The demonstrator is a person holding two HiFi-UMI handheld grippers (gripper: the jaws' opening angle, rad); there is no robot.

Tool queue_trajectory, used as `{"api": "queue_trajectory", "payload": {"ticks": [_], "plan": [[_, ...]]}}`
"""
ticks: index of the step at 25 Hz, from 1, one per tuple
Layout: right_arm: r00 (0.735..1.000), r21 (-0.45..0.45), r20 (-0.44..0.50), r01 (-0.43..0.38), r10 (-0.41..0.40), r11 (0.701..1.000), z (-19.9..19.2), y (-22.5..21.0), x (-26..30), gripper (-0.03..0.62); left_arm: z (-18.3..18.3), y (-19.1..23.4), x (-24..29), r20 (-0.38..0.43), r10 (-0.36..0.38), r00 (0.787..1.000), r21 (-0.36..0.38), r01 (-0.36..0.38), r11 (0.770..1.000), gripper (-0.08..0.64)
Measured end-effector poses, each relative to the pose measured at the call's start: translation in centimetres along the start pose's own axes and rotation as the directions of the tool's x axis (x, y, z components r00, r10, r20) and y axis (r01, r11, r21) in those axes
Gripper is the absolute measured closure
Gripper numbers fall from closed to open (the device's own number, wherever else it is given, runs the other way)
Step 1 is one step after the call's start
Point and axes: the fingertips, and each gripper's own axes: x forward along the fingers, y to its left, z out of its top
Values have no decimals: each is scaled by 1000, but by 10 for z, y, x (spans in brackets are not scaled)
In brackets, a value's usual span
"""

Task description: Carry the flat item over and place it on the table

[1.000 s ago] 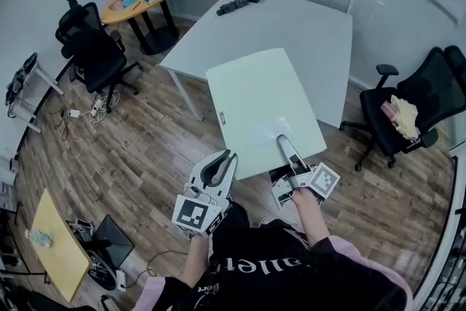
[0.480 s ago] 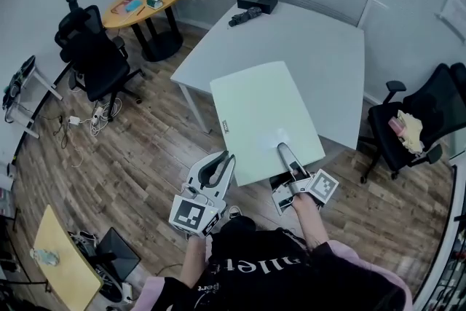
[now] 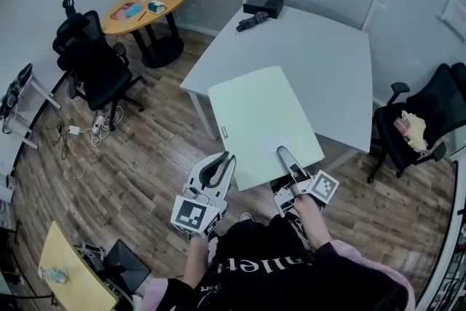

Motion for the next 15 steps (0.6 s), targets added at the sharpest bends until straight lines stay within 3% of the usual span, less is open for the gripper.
{"api": "queue_trajectory", "payload": {"ticks": [15], "plan": [[997, 9, 0, 72, -72, 997, 10, -25, 36, 310, -21, 35, 17, -43, -5, 999, -29, 3, 1000, 489]]}}
